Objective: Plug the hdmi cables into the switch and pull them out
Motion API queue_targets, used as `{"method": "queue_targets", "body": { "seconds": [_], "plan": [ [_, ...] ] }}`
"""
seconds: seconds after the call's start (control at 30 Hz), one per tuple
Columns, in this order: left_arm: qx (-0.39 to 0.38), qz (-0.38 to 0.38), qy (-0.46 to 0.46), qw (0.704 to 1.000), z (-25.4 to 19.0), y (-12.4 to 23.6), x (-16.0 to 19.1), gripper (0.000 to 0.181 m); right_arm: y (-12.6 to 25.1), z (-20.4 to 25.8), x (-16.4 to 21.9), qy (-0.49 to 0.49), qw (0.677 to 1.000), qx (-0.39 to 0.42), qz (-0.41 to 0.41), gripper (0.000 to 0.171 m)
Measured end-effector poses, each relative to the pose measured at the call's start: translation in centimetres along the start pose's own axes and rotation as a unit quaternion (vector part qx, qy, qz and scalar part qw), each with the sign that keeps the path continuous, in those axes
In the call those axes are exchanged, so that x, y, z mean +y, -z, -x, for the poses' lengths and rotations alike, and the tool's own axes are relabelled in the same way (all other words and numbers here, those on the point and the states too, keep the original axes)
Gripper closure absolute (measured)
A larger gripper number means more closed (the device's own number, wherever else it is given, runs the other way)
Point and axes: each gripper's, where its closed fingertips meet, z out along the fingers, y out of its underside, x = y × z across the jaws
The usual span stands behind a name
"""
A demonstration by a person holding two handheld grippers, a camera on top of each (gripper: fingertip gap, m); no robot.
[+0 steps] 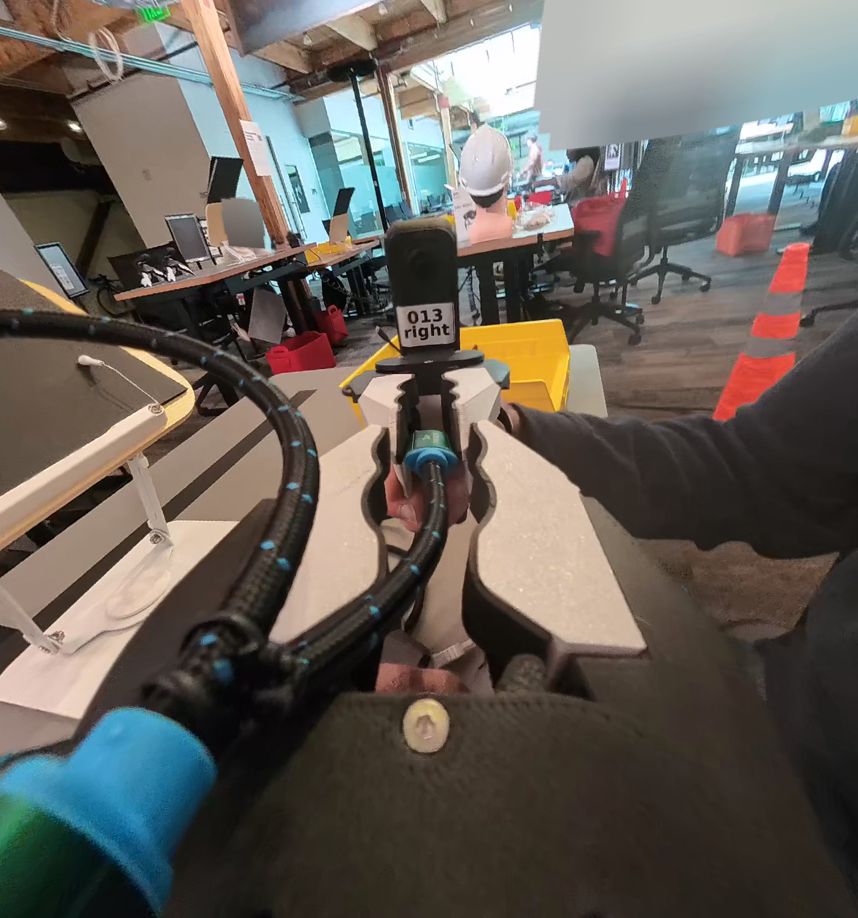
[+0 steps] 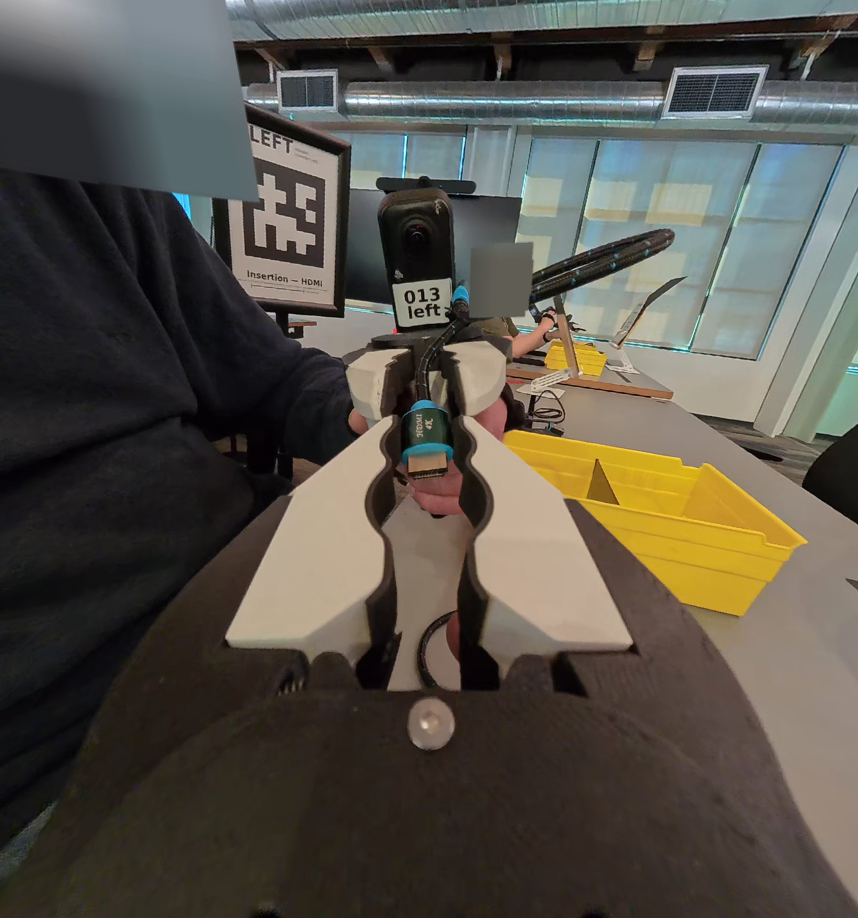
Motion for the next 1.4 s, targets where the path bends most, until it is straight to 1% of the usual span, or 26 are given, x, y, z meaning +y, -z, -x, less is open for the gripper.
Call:
{"method": "queue_targets", "body": {
  "seconds": [0.07,0.27,0.3,0.5,0.7,0.93,1.1,1.4],
  "plan": [
    [0.015,0.01,-0.01,1.0,-0.4,0.1,-0.1,0.156,0.0,0.2,-0.1,-0.002,1.0,-0.006,-0.003,0.153],
    [0.02,0.025,-0.012,0.999,-0.7,0.0,0.0,0.16,0.1,0.3,0.1,0.007,1.0,-0.007,0.007,0.153],
    [0.017,0.025,-0.01,0.999,-0.6,0.0,0.1,0.169,0.1,0.4,0.2,0.009,1.0,-0.008,0.007,0.153],
    [0.013,0.03,-0.012,0.999,-0.4,0.1,0.4,0.168,0.2,0.3,0.4,0.023,1.0,-0.002,0.019,0.153],
    [-0.003,0.045,-0.028,0.999,0.2,0.3,0.6,0.157,0.4,0.1,0.6,0.025,0.999,0.002,0.021,0.153],
    [-0.001,0.059,-0.027,0.998,0.2,0.5,0.8,0.16,0.3,-0.1,0.7,0.026,0.999,0.009,0.023,0.153],
    [-0.007,0.065,-0.022,0.998,0.5,0.5,1.0,0.166,0.3,-0.6,0.9,0.03,0.999,0.025,0.028,0.152],
    [-0.018,0.072,-0.013,0.997,0.9,0.6,1.5,0.167,0.3,-1.0,1.3,0.037,0.998,0.038,0.039,0.151]
  ]
}}
